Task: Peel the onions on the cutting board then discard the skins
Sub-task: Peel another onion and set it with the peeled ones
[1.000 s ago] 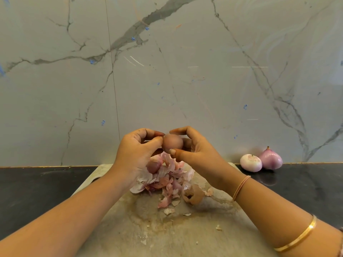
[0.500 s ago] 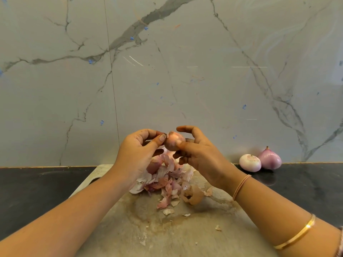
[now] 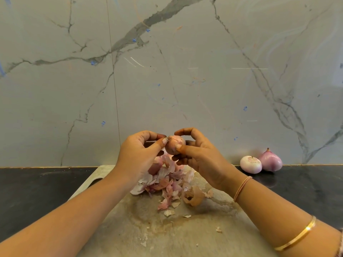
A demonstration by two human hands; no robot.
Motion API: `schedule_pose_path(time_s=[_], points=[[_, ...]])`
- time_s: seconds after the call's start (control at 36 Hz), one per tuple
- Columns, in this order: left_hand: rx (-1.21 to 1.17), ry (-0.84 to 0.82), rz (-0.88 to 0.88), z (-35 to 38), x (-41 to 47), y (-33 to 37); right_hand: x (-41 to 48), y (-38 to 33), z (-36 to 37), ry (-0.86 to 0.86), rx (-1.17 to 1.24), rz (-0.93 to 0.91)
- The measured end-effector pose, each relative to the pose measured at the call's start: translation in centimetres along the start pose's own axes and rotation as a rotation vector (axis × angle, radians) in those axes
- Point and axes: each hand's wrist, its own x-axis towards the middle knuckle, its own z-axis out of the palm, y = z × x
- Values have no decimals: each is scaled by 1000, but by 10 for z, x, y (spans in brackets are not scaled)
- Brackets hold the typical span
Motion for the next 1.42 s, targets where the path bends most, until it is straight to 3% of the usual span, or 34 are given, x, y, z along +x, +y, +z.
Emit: schedule_pose_path(time_s=[0.42,0.64,1.03,1.42], points=[[45,68,-14,-8,6,-5,-4,-4,-4,-59,228,63],[26,-75,96,-3,-5,5,-3,-2,-2,-37,150,61],[-58,-45,48,-2,-4,5,-3,-4,0,-44,-15,11],[139,24,155,0,-3,1,-3,0,6,-50,-26,62]])
